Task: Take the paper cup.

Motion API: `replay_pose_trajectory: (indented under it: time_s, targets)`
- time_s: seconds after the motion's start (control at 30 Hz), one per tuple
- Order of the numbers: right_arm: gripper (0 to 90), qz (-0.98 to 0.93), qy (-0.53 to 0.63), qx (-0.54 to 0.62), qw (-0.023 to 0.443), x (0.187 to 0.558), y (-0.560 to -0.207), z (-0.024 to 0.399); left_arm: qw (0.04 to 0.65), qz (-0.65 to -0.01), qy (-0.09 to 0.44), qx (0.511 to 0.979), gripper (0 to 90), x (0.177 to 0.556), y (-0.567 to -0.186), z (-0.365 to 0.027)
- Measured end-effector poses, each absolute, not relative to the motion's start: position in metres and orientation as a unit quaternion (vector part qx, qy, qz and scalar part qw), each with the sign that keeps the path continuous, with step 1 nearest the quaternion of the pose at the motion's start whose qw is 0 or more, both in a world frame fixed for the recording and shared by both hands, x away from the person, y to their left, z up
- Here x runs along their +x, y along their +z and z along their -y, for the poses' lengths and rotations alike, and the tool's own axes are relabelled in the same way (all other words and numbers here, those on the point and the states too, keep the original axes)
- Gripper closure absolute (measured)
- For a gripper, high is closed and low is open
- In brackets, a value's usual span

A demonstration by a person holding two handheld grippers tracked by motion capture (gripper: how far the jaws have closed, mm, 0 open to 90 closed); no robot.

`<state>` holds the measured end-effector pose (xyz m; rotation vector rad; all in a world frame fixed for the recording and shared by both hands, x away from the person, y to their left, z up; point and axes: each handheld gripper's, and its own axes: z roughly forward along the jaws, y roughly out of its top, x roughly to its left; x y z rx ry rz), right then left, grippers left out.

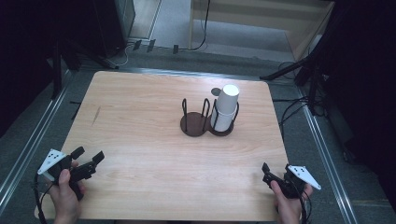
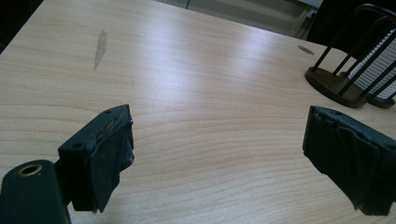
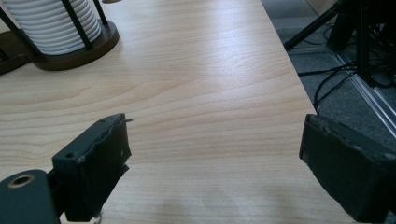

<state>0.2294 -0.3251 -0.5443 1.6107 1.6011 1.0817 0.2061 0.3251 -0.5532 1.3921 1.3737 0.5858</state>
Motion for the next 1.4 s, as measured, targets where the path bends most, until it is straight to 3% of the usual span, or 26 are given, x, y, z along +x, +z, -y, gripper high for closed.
replay_pose_trajectory:
  time_s: [0.67, 1.4]
  targets:
    - [7.9, -0.615, 0.43, 0.577, 0.324, 0.233, -0.51, 0.302, 0.53, -0.554, 0.246, 0.594, 9.0, 0.205, -0.553, -0.323]
    - [7.9, -0.624, 0.457, 0.543, 0.326, 0.262, -0.473, 0.266, 0.524, -0.555, 0.249, 0.596, 8.8, 0.206, -0.554, -0.322]
